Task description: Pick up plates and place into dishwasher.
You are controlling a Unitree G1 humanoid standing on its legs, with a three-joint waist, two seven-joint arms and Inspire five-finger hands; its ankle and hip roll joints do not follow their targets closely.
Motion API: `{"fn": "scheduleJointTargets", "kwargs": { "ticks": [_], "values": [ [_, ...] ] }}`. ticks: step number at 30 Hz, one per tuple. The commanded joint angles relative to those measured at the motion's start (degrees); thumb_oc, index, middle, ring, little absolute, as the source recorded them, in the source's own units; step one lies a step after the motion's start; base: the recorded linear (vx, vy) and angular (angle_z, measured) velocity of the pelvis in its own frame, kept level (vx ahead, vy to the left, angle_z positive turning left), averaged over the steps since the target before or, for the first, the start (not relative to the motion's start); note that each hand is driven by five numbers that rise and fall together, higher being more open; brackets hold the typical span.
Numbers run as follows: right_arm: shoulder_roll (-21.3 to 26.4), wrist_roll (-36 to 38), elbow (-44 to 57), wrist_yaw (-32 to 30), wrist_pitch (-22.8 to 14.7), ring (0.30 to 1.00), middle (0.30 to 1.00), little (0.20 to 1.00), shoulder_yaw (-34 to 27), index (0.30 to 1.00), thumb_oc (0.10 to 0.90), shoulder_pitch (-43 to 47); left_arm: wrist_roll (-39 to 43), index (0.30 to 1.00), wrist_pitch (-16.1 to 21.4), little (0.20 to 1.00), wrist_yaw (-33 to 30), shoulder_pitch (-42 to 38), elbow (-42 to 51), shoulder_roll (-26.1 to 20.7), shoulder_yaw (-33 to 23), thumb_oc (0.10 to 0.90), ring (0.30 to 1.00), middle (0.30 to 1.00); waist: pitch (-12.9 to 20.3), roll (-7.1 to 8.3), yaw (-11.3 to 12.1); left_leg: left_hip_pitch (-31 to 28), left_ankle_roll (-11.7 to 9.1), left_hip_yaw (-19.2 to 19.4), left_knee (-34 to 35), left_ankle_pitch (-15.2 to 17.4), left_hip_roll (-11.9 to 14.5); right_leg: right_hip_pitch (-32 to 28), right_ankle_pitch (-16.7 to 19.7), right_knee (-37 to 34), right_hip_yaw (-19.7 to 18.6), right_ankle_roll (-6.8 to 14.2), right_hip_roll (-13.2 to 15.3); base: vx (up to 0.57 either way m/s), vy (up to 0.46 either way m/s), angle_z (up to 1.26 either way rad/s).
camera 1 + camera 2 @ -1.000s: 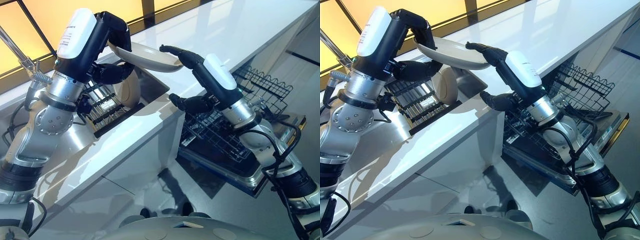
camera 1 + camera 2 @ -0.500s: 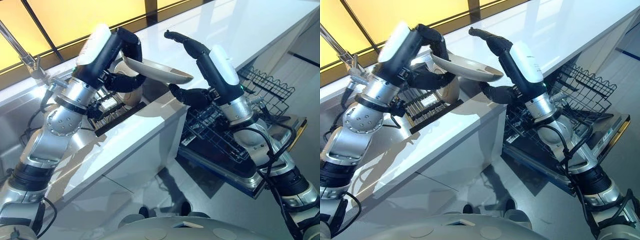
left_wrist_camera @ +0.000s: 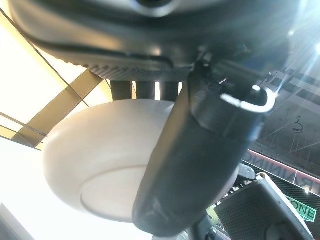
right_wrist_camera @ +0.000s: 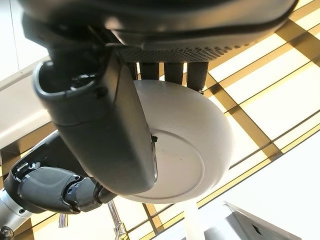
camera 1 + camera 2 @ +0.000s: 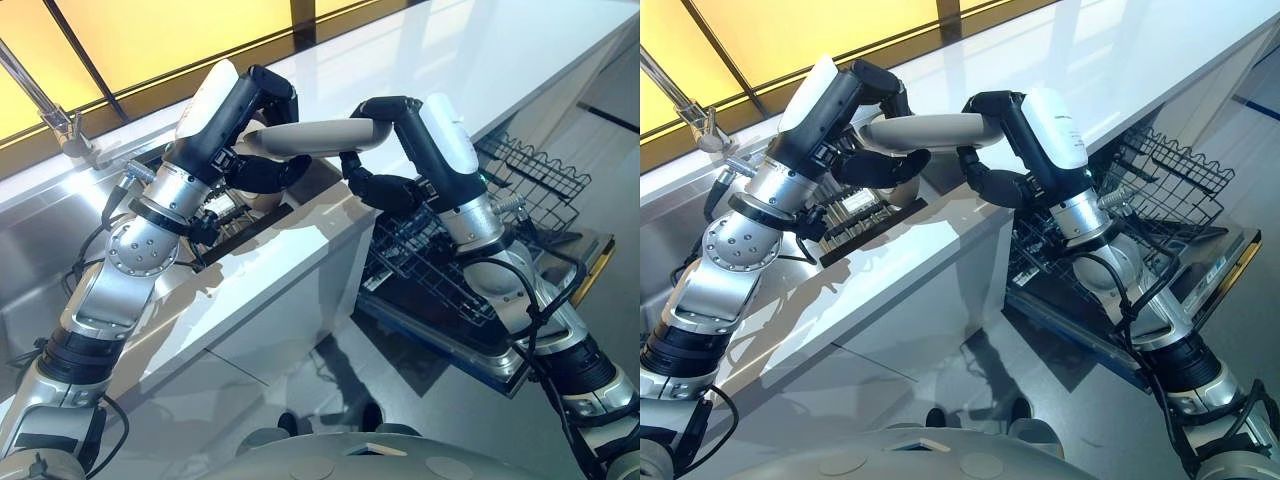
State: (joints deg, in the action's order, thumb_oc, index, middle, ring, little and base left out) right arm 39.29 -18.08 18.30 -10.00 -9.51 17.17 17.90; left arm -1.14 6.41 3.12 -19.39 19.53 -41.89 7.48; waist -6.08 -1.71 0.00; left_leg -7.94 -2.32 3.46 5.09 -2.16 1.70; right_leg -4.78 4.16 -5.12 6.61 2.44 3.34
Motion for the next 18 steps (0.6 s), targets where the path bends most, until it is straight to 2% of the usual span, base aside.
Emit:
{"fn": "scheduleJointTargets", "kwargs": {
  "ticks": [1, 5, 6, 7, 8, 18],
  "values": [
    [-2.2, 1.7, 5.4, -5.7, -1.2, 0.300, 0.300, 0.200, -4.4, 0.300, 0.100, 6.5, 1.7, 0.300, 7.2, 0.200, -2.6, -4.4, 5.6, -1.6, -0.4, 0.100, 0.300, 0.300, 4.5, 1.49, 0.1, 1.7, 2.3, 0.4, -0.1, 3.0, -5.6, -0.1, -2.3, 2.5, 0.2, 4.3, -0.2, -0.01, 0.012, 0.09],
    [-2.2, 1.6, 5.1, -5.6, -1.3, 0.300, 0.300, 0.200, -5.0, 0.300, 0.100, 6.0, 0.2, 0.300, 7.8, 0.200, -3.9, -3.6, 5.5, -1.6, -1.7, 0.100, 0.300, 0.300, 4.5, 1.51, 0.1, 1.9, 2.3, 0.3, -0.1, 2.9, -5.7, 0.2, -2.2, 2.8, 0.4, 4.4, -0.1, -0.01, 0.015, 0.06],
    [-2.3, 1.4, 5.1, -5.5, -1.3, 0.300, 0.300, 0.200, -5.1, 0.300, 0.100, 5.8, -0.7, 0.361, 7.3, 0.271, -4.6, -3.3, 5.5, -1.5, -2.0, 0.171, 0.361, 0.361, 4.5, 1.53, 0.2, 1.9, 2.3, 0.2, -0.1, 2.9, -5.7, 0.3, -2.2, 2.9, 0.4, 4.4, -0.1, -0.01, 0.017, 0.04],
    [-2.2, 1.4, 4.9, -5.5, -1.6, 0.300, 0.300, 0.200, -5.1, 0.300, 0.100, 5.6, -1.1, 0.615, 7.0, 0.568, -5.4, -3.1, 5.3, -1.8, -2.4, 0.468, 0.615, 0.615, 4.6, 1.51, 0.1, 2.0, 2.3, 0.3, -0.1, 2.9, -5.7, 0.3, -2.3, 2.9, 0.5, 4.4, -0.1, 0.00, 0.000, 0.00],
    [-1.9, 1.7, 4.9, -5.3, -1.6, 0.300, 0.300, 0.200, -5.4, 0.300, 0.100, 5.4, -1.6, 0.900, 6.8, 0.900, -5.7, -2.9, 4.9, -1.9, -2.6, 0.800, 0.900, 0.900, 4.6, 1.55, 0.1, 2.0, 2.3, 0.3, -0.1, 2.9, -5.7, 0.3, -2.3, 3.0, 0.5, 4.4, -0.1, 0.00, 0.000, 0.00],
    [0.4, 2.2, 4.5, -1.7, -4.2, 0.300, 0.300, 0.200, -8.2, 0.300, 0.100, 3.1, -3.5, 0.900, 4.9, 0.900, -6.6, 1.4, -0.2, -4.8, -8.1, 0.800, 0.900, 0.900, 4.9, 1.76, 0.4, 2.1, 2.3, -0.1, -0.1, 2.6, -6.0, 0.3, -2.0, 2.4, 0.0, 4.4, -0.3, 0.00, 0.000, 0.00]
  ]
}}
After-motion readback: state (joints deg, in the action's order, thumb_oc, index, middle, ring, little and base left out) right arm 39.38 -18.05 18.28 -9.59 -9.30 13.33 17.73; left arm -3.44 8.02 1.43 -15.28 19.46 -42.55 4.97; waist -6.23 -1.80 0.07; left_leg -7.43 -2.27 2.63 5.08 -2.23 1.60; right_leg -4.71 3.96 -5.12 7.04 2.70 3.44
